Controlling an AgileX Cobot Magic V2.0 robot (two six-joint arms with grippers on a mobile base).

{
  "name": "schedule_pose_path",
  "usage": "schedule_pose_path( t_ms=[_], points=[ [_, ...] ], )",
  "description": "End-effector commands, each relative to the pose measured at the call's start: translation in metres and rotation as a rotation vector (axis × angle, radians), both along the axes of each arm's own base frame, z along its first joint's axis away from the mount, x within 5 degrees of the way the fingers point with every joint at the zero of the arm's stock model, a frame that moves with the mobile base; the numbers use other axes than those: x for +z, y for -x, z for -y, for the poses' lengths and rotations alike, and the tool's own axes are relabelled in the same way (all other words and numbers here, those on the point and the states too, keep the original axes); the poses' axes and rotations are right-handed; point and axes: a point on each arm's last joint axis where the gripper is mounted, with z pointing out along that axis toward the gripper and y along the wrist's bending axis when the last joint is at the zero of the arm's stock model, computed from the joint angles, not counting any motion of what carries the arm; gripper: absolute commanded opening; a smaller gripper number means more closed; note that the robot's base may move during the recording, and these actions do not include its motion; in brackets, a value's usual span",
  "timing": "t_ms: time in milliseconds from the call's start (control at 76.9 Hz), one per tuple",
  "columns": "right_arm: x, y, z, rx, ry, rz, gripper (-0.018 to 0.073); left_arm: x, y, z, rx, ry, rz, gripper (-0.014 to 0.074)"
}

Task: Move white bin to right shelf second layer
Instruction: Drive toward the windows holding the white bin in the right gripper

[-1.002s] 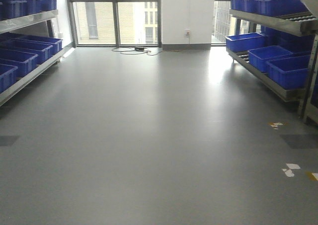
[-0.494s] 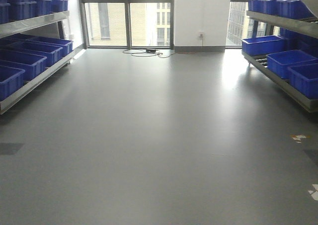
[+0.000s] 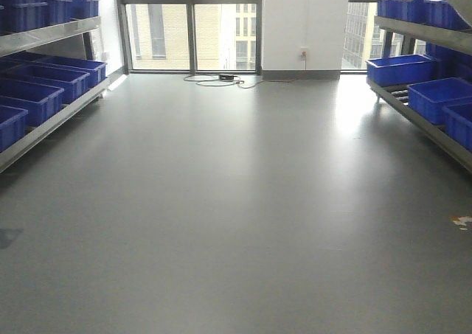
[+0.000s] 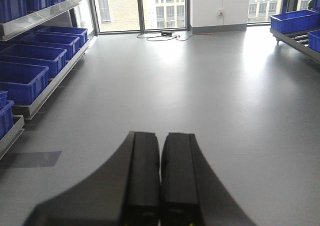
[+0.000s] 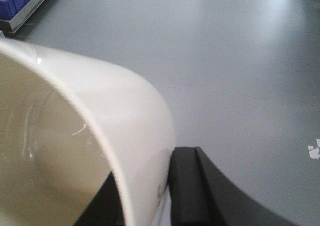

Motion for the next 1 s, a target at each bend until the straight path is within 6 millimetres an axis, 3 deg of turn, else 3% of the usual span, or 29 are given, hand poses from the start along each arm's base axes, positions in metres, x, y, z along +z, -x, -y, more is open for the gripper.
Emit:
schedule_pose_path(
  t_ms=[0,989],
  points=[
    [0.0179,-0.0011,0.0006,-0.008,-0.020,0.125,0.0055,-0.0039,-0.0007,0.0005,-0.008,0.009,0.062,0.0085],
    [0.0179,-0.0011,0.0006,-0.008,-0.020,0.125,0.0055,-0.0039,-0.0007,0.0005,-0.008,0.009,0.062,0.0085]
  ],
)
